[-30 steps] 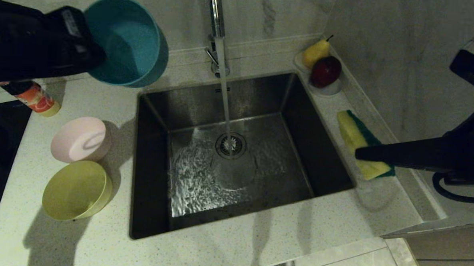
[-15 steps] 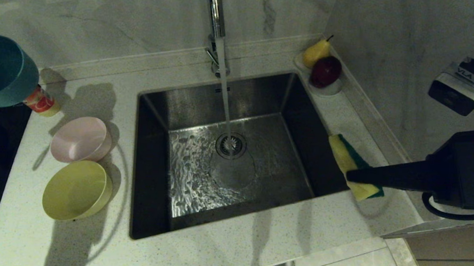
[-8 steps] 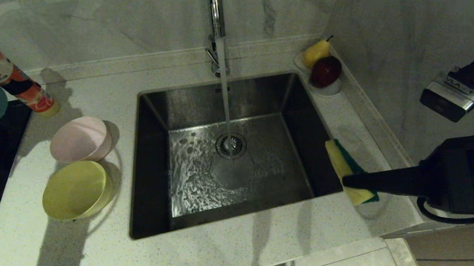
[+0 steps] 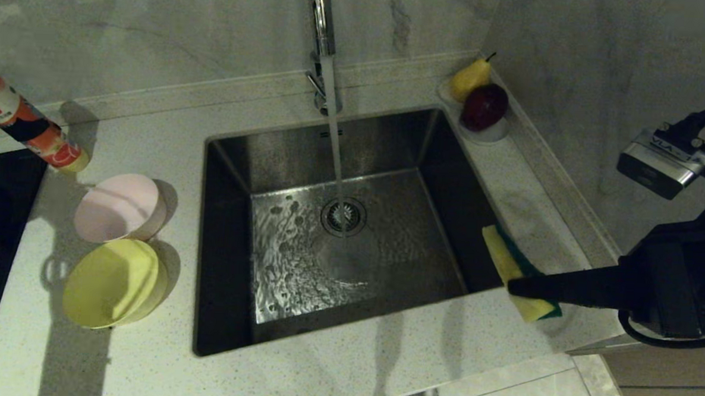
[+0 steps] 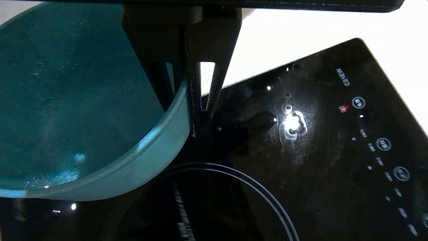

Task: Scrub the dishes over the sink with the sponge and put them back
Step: Place the bowl on the table

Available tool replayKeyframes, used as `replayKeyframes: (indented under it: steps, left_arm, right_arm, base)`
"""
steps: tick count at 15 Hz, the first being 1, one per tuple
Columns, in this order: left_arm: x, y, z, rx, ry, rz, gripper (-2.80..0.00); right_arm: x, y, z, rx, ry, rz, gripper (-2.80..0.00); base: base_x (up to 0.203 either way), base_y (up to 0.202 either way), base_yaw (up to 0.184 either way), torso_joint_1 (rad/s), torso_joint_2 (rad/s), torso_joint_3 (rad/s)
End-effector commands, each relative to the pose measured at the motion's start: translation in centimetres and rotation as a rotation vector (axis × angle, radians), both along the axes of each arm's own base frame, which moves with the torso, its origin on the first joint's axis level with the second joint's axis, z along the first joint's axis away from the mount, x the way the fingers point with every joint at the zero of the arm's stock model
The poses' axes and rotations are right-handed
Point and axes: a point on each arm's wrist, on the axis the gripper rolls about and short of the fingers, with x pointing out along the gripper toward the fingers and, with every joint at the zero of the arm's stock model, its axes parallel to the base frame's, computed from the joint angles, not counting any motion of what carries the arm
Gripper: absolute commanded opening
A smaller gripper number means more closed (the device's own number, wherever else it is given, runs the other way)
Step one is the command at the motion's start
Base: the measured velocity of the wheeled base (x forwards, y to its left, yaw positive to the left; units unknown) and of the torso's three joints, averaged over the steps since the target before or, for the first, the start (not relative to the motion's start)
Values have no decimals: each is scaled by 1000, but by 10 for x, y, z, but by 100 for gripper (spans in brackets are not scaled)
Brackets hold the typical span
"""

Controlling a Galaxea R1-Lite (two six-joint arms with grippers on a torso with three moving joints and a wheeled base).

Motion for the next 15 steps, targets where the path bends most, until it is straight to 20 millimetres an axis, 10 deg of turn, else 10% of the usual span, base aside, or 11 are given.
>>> replayKeyframes:
  steps: [1,15]
  left_arm:
    - [6,25,-24,-65,35,35,-280]
    - [11,93,-60,-138,25,98,-280]
  right_arm:
    - [-1,0,-1,3,10,6,-280]
    - [0,1,-12,6,19,23,-280]
  base:
    - [0,0,0,0,0,0]
    - [0,0,0,0,0,0]
